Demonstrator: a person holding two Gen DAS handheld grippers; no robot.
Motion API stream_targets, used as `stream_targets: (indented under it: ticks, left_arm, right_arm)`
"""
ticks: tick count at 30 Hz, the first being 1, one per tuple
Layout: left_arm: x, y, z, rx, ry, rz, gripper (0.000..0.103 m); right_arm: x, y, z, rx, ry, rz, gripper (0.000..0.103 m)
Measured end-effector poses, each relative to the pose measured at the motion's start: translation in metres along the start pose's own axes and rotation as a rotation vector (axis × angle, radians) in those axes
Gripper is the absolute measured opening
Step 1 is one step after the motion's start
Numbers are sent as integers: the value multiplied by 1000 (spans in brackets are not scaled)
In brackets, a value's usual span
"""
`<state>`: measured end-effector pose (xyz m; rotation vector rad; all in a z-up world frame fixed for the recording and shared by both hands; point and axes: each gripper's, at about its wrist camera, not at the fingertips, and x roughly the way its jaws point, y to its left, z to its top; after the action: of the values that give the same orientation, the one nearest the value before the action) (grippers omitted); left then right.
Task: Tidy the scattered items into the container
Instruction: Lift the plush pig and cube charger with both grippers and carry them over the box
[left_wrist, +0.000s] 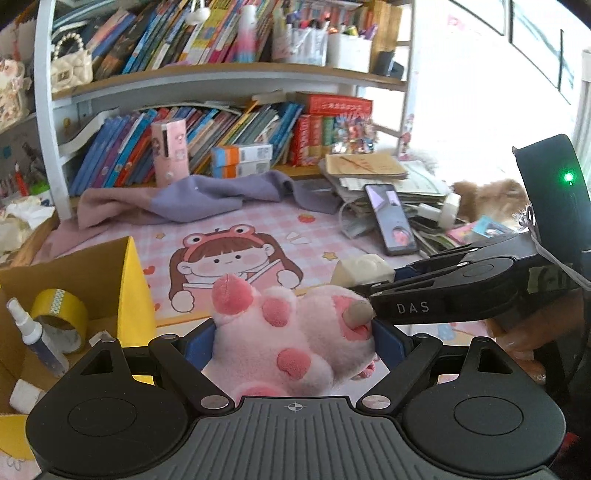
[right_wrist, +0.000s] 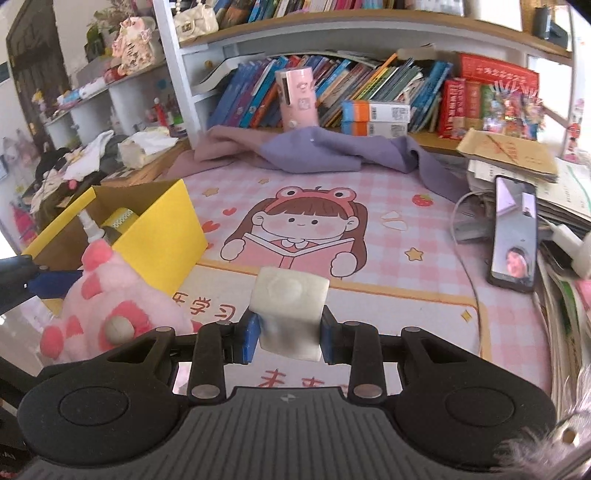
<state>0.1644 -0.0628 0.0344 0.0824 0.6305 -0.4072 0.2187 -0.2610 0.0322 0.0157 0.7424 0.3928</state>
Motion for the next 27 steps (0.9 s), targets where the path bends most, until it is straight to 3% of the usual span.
stream_targets:
  ticks: [17, 27]
  left_arm:
    - [-84, 35, -72, -44, 35, -35, 89]
    - [-125, 58, -110, -90, 63, 16, 89]
  right_arm:
    - [-50, 96, -73, 19, 30, -94, 30]
    - [-62, 150, -106, -9, 66, -70, 30]
